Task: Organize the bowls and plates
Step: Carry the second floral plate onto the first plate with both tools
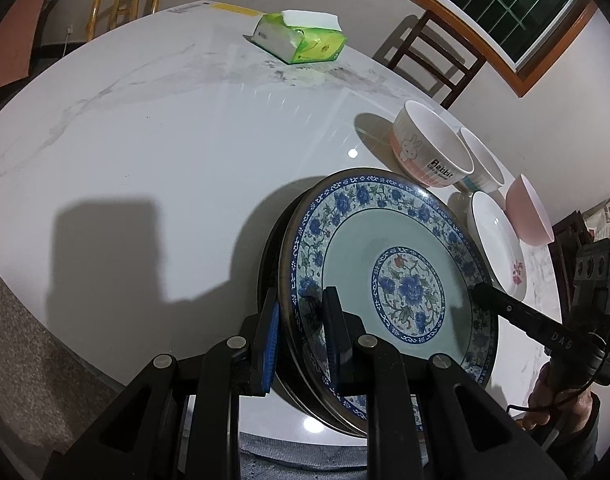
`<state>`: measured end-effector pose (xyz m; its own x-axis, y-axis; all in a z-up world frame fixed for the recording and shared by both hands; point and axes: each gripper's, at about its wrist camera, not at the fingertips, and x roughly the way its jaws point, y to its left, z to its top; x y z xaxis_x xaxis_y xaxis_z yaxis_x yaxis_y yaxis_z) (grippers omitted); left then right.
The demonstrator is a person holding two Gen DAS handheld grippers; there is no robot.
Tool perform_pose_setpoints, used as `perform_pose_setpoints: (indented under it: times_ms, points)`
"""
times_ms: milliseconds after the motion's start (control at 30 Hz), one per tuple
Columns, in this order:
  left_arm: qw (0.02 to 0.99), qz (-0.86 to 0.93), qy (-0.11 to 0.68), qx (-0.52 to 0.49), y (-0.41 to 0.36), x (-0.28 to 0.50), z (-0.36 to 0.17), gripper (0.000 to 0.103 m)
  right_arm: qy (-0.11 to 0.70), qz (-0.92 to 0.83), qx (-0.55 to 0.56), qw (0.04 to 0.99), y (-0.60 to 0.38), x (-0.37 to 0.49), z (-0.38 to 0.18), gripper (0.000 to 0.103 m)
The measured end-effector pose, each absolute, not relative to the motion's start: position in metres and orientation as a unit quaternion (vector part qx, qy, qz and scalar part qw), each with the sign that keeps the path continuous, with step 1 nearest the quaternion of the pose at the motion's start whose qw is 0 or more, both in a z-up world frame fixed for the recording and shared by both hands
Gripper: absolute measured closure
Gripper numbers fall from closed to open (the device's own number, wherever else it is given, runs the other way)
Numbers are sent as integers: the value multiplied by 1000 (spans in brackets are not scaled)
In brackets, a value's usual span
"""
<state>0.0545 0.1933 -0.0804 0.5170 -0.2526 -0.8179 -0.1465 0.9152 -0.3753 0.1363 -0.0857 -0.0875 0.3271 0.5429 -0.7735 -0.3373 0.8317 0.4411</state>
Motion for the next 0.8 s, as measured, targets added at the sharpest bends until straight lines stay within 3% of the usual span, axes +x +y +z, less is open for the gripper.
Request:
perform_pose_setpoints:
  times_ms: [500, 633, 800]
  points:
    - [848, -17, 490, -201, 194, 54, -80, 87, 522, 263, 77, 808, -78, 135, -90, 83]
    - [856, -3, 485, -181, 191, 54, -78, 87, 521, 264, 68, 809, -76, 133, -90, 75]
    - [864, 7, 475, -168, 191, 54, -74, 84, 523, 261, 49, 810, -69, 133, -90, 73]
